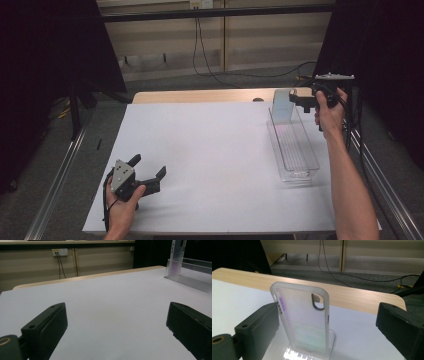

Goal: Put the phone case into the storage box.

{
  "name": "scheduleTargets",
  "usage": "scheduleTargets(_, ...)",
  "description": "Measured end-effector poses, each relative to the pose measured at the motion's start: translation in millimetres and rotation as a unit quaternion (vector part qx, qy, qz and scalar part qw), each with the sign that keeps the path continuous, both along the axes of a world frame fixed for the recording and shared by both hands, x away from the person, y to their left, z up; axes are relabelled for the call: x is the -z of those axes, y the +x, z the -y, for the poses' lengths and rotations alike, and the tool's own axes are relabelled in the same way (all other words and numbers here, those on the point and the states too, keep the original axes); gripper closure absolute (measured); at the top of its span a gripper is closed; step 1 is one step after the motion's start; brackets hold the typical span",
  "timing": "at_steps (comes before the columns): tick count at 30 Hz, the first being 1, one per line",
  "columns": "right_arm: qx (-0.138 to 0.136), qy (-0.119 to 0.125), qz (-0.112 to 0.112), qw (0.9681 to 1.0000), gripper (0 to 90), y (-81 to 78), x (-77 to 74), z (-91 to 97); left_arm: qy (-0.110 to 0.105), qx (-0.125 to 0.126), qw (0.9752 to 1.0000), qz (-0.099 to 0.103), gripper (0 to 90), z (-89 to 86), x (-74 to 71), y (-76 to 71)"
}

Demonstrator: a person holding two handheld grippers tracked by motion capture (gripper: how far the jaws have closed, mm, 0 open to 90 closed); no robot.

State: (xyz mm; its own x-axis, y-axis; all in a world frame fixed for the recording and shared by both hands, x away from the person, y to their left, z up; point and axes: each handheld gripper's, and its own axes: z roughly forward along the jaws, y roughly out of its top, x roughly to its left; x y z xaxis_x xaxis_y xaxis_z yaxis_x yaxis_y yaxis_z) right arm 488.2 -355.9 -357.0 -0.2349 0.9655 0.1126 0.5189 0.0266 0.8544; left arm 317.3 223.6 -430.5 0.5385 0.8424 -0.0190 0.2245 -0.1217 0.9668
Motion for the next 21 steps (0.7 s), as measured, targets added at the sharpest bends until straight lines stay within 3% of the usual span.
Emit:
scheduleTargets(9, 0.011, -0.021, 0.012, 0.9997, 3.2, -7.9, 1.7, -3.4, -0.007, 0.000, 1.0000, 0.000, 3.3, -0.9, -0.6, 0.0)
scheduleTargets(13, 0.007, -0.024, 0.037, 0.9990, 1.9, -16.5, 2.4, -3.0, -0.003, 0.001, 1.0000, 0.002, 3.3, -1.9, -0.8, -1.6)
scheduleTargets(15, 0.003, -0.023, 0.039, 0.9990, 1.9, -19.7, 3.6, -3.3, -0.009, 0.004, 1.0000, 0.001, 3.3, -2.9, -0.9, -3.0)
scheduleTargets(21, 0.017, -0.020, 0.062, 0.9977, 1.8, -28.9, 6.5, -3.8, -0.016, 0.003, 0.9998, 0.007, 3.1, -6.4, -3.4, -5.7)
